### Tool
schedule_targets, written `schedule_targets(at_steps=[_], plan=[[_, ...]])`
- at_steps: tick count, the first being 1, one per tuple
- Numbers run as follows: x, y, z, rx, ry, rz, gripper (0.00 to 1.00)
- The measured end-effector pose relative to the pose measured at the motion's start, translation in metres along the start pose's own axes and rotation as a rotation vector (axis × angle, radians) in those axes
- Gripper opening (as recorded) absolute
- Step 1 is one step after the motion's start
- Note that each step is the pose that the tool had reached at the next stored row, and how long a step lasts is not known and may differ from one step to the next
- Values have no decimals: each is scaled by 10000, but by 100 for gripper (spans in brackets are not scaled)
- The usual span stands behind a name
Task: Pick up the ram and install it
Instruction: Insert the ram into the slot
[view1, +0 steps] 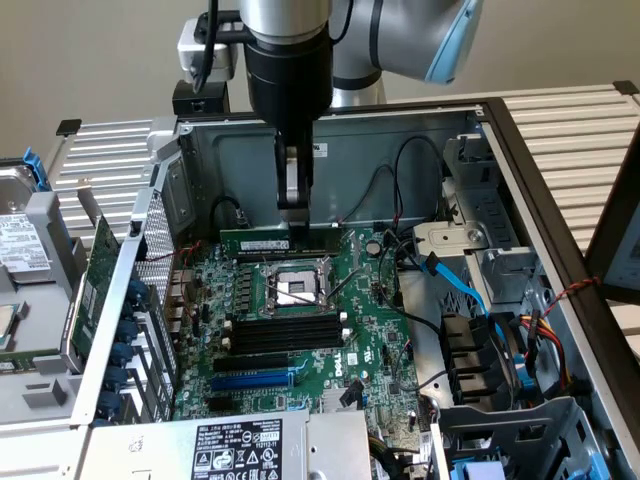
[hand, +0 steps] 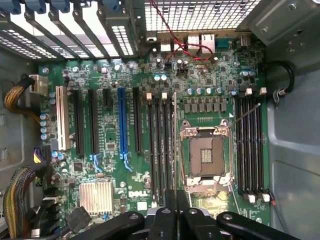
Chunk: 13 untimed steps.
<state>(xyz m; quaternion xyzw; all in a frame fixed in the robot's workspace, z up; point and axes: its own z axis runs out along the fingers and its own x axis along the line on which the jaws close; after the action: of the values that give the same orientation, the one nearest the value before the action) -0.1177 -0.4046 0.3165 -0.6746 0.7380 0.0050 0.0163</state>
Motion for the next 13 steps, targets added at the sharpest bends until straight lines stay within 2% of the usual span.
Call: schedule_targets(at_steps=[3, 4, 13], plan=[[2, 21, 15, 157, -15, -5, 12], [3, 21, 20, 183, -18, -5, 12], [37, 20, 94, 181, -18, -98, 12]])
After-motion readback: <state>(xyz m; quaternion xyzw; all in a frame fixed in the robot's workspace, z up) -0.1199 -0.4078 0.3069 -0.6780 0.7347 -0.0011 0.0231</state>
